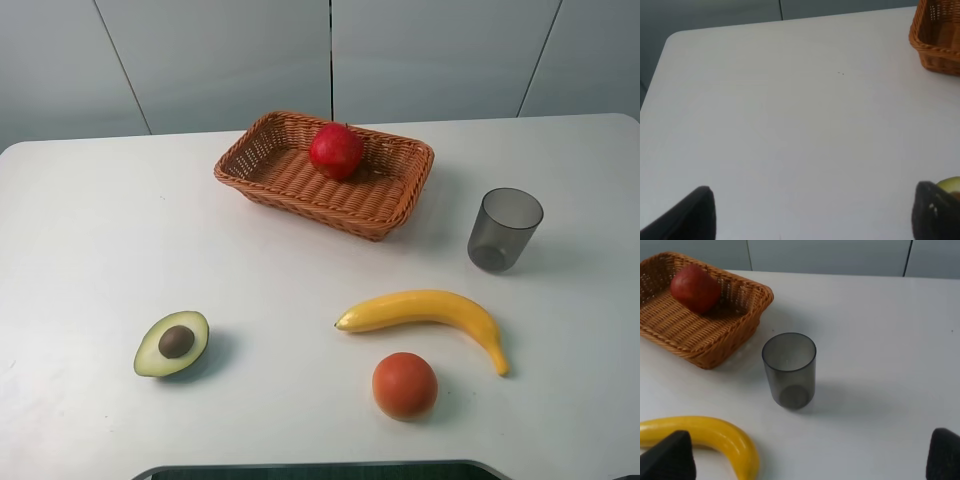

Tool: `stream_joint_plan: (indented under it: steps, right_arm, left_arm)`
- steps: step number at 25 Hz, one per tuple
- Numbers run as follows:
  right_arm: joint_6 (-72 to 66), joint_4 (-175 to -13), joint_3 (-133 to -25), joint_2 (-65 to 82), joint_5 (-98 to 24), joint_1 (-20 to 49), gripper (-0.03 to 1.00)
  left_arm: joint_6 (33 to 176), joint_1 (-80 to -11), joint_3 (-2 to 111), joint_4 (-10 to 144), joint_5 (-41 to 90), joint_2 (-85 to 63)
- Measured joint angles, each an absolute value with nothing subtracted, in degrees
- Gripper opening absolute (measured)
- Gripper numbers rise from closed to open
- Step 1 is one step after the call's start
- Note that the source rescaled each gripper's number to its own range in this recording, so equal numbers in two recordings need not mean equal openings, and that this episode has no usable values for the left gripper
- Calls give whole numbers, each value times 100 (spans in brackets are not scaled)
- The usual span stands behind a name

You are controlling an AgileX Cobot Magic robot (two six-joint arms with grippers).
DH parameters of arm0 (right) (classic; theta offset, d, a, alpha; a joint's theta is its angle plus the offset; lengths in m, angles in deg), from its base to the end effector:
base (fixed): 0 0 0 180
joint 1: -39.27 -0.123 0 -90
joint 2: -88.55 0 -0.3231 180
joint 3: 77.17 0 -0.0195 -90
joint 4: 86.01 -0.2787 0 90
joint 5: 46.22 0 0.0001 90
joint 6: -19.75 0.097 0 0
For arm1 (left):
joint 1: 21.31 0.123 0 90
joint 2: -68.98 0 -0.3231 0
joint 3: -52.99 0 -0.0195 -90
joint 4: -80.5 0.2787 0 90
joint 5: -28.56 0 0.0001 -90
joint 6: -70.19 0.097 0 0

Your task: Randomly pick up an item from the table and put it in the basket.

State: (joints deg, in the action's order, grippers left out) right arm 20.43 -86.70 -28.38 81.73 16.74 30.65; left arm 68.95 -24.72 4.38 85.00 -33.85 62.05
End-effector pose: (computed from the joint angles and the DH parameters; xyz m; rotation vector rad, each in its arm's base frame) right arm -0.0167 -0.0015 0.2884 -0.1443 2.0663 0.1142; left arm -0.0161 0.0077 0.2904 0.0333 2.0561 0.0439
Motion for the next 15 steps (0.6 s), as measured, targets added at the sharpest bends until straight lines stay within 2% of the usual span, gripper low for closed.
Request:
stream_joint_plan:
  steps: [10, 15]
  right_arm:
    - [1975, -8658, -2838, 8173, 1674, 3103, 99]
    - [1975, -8658, -2838, 8173, 1674, 3776, 99]
  left_arm:
    - [6895, -2472, 438, 8500, -3385, 6205]
    - [6895, -2472, 438, 8500, -3385, 6205]
